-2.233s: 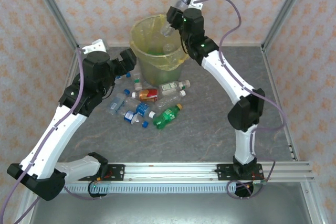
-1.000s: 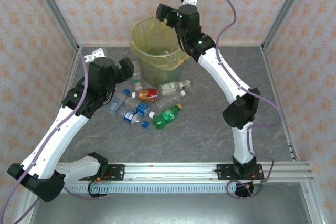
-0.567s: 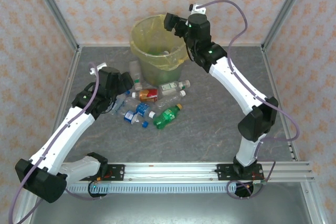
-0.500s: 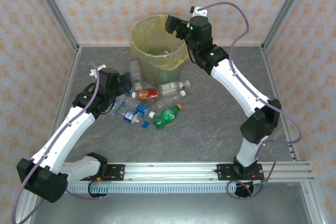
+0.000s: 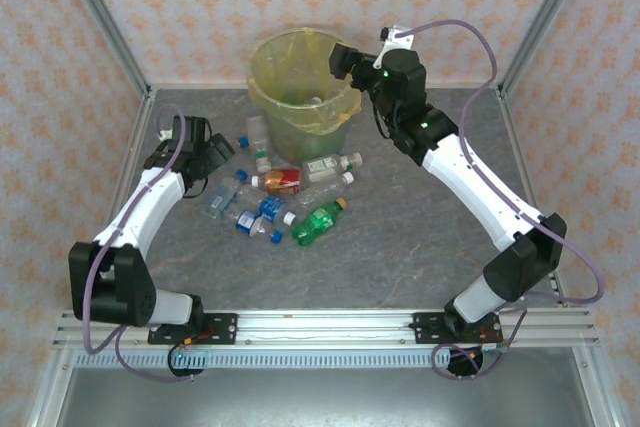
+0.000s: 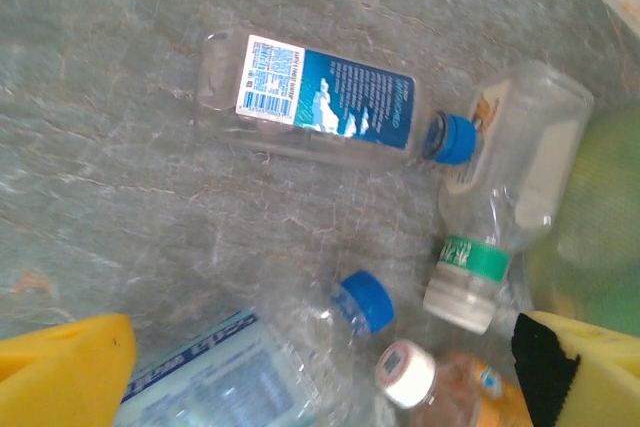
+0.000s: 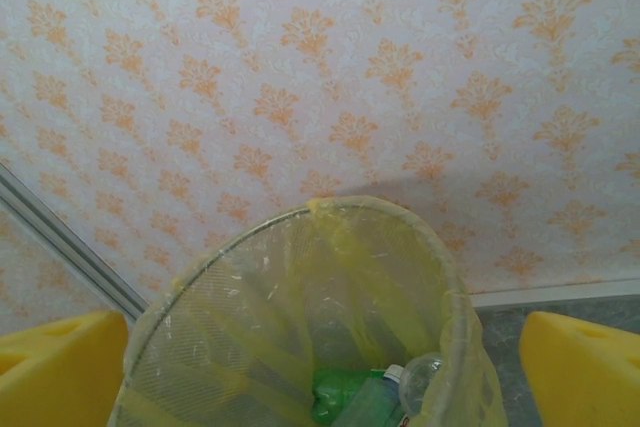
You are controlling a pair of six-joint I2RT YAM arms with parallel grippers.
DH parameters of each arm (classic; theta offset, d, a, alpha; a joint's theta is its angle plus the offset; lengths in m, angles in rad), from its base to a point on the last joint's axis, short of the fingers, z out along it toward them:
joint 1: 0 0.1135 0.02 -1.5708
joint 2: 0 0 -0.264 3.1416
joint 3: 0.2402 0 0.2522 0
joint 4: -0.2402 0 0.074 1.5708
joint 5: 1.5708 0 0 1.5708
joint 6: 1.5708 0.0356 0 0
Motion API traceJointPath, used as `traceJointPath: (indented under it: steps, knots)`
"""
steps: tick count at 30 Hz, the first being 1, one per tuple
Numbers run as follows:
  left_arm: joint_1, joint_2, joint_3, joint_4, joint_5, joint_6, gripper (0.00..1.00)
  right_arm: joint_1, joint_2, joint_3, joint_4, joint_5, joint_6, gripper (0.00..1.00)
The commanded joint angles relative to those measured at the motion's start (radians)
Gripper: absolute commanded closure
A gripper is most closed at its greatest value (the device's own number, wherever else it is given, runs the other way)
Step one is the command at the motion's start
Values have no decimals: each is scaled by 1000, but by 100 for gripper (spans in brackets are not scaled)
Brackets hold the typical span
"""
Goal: Put the plastic bottles in the bin
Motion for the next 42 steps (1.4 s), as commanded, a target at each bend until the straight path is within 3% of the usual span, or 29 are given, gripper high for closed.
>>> traceJointPath:
  steps: [1,4,11,18,32,42]
  knots:
    - [43,36,13,160,122,-188,7,3,-41,-21,27,30,-20,0]
    - [70,96,23,249,162,-303,10,3,-55,-32,26,28,-25,0]
    - [89,253,98,288,141,-445,13,3,-108,-77,38,-87,-90,0]
    - [103,363,113,329,139,-585,13,3,-183,-146,51,-81,-117,0]
    - [121,599,240,355,171,-655,13,3,-252,-197,8,3,-136,0]
    - [129,630,257,375,179,-657,27,4,-246,-206,4,12,-131,0]
